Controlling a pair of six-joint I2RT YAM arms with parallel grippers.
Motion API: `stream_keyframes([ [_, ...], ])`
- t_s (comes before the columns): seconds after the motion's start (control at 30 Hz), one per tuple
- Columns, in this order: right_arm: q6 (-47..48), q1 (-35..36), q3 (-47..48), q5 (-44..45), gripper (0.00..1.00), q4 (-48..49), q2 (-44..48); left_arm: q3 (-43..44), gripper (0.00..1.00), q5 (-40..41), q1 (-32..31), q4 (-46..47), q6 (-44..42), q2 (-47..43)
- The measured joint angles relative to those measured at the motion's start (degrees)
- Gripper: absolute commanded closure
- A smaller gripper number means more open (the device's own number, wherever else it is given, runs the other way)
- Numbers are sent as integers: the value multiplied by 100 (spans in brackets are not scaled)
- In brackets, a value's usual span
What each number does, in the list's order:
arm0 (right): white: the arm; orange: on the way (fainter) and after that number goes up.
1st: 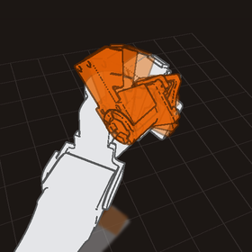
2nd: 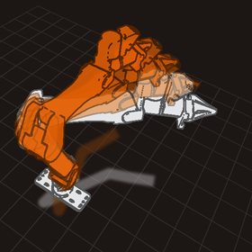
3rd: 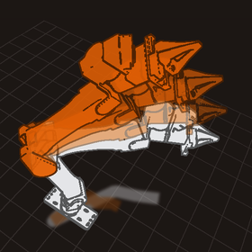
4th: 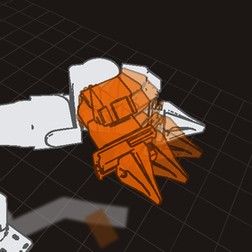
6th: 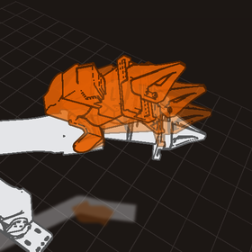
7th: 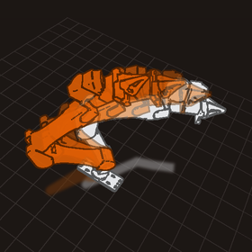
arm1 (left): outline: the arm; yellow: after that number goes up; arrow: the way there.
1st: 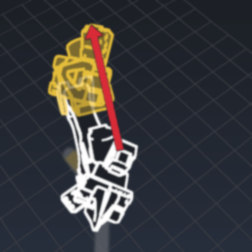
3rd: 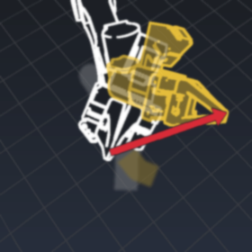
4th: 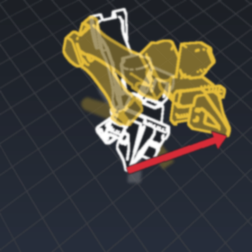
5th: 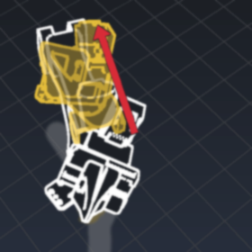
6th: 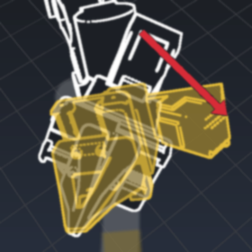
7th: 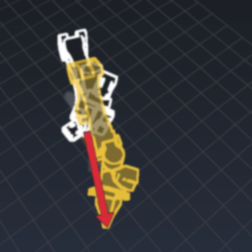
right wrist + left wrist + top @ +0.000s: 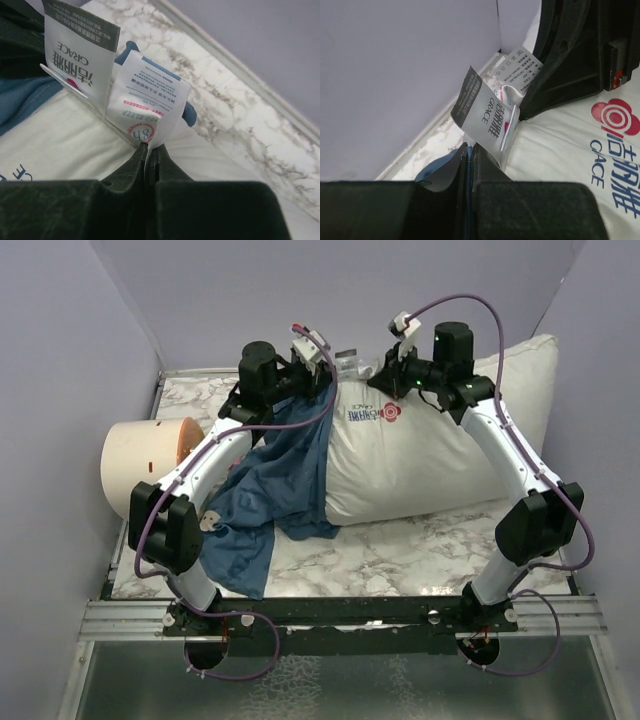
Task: Put the pillow into the pillowcase
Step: Stuff the pillow into the pillowcase.
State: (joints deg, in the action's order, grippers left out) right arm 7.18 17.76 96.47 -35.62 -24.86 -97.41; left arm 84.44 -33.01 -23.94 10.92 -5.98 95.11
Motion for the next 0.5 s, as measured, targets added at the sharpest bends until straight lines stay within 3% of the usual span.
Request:
stream_keyframes([
  [0.13,-155,-4,98,391,99,577,122,352,100,72,26,457,267,146],
  [0.23,-249,28,-734,525,99,1401,651,297,98,50,35,796,365,120],
  [0.37,-472,70,-2540,595,99,2723,1567,-802,63,33,-35,1305,417,-315],
  [0.5,-872,127,-4094,505,99,3971,2009,-1941,37,232,-33,1530,632,-820],
])
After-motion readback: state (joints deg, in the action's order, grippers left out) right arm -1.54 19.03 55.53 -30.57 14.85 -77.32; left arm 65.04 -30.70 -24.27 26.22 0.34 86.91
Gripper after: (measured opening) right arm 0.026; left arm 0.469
